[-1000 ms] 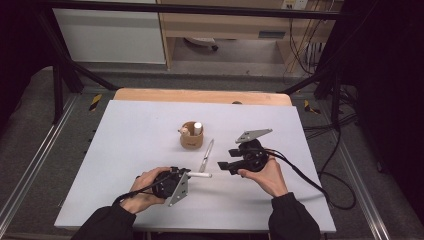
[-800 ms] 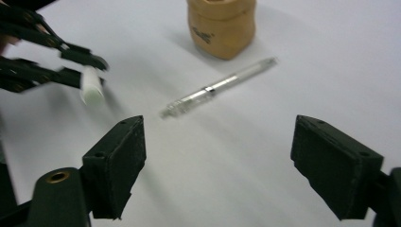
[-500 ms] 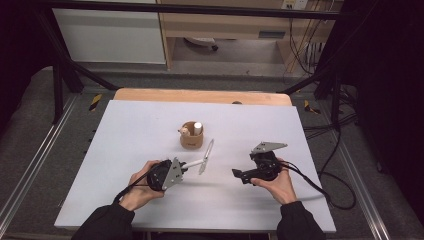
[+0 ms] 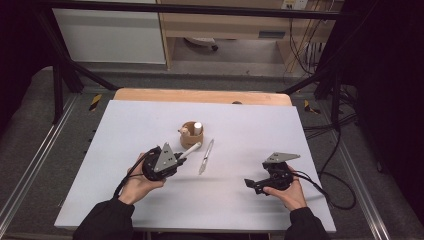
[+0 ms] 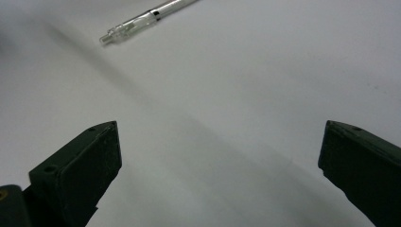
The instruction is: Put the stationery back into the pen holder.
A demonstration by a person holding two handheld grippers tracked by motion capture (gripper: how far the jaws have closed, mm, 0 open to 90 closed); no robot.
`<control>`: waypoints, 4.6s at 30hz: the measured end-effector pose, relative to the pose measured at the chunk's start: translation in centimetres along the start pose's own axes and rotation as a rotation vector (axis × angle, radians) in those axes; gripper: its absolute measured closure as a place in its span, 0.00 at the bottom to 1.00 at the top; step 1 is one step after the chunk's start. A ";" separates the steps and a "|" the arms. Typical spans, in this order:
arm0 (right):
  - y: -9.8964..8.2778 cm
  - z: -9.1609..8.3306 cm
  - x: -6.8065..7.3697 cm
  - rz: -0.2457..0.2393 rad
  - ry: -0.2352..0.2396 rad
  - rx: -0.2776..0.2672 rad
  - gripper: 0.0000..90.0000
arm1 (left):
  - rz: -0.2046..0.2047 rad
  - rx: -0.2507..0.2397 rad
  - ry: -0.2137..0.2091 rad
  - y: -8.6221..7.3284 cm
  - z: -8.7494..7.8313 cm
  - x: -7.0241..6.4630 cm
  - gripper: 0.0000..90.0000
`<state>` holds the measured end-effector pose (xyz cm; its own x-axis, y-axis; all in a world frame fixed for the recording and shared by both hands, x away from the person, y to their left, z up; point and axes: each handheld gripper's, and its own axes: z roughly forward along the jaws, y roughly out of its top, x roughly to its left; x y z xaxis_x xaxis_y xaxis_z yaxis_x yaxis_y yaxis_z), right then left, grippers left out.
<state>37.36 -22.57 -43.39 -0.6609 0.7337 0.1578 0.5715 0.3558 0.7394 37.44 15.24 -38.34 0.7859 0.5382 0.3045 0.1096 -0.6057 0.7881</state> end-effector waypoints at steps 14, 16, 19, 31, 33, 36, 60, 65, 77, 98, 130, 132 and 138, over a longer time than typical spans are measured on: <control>-1.4 -0.8 -0.6 -0.003 0.017 0.013 0.01 | -0.200 -0.090 0.030 2.7 -0.2 2.7 0.87; -1.5 -0.8 -0.6 -0.010 0.023 0.012 0.01 | -0.219 -0.101 0.033 3.1 -0.1 2.9 0.87; -1.5 -0.9 -0.7 -0.022 0.029 0.009 0.01 | -0.240 -0.115 0.033 3.8 0.1 3.4 0.87; -1.5 -1.0 -0.7 -0.021 0.033 0.005 0.01 | -0.296 -0.160 0.047 6.1 1.6 5.0 0.87; -1.5 -1.0 -0.7 -0.022 0.032 0.005 0.01 | -0.303 -0.167 0.047 6.3 1.9 5.3 0.87; -1.5 -1.0 -0.7 -0.029 0.036 0.004 0.01 | -0.300 -0.164 0.059 6.7 2.4 5.8 0.87; -1.6 -0.9 -0.6 -0.033 0.045 0.005 0.01 | -0.338 -0.165 0.096 7.5 7.3 8.5 0.87; -1.6 -0.9 -0.6 -0.034 0.047 0.005 0.01 | -0.351 -0.167 0.098 7.1 8.2 8.8 0.87; -1.6 -0.8 -0.6 -0.039 0.049 0.011 0.01 | -0.335 -0.150 0.080 6.1 9.7 9.1 0.87; -1.7 -0.6 -0.5 -0.044 0.050 0.021 0.01 | -0.359 -0.129 0.081 3.5 10.4 9.4 0.87; -1.7 -0.6 -0.5 -0.050 0.051 0.028 0.01 | -0.364 -0.053 0.072 1.8 10.6 9.1 0.81; -1.7 -0.6 -0.5 -0.050 0.052 0.029 0.01 | -0.362 -0.052 0.077 1.8 10.5 9.2 0.79; -1.7 -0.6 -0.5 -0.052 0.052 0.029 0.01 | -0.351 -0.028 0.087 1.9 10.2 9.1 0.70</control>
<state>36.45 -23.89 -44.38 -0.7138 0.6832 0.1540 0.5494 0.4100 0.7281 50.98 13.01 -39.48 0.6486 0.7591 0.0556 0.3462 -0.3593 0.8666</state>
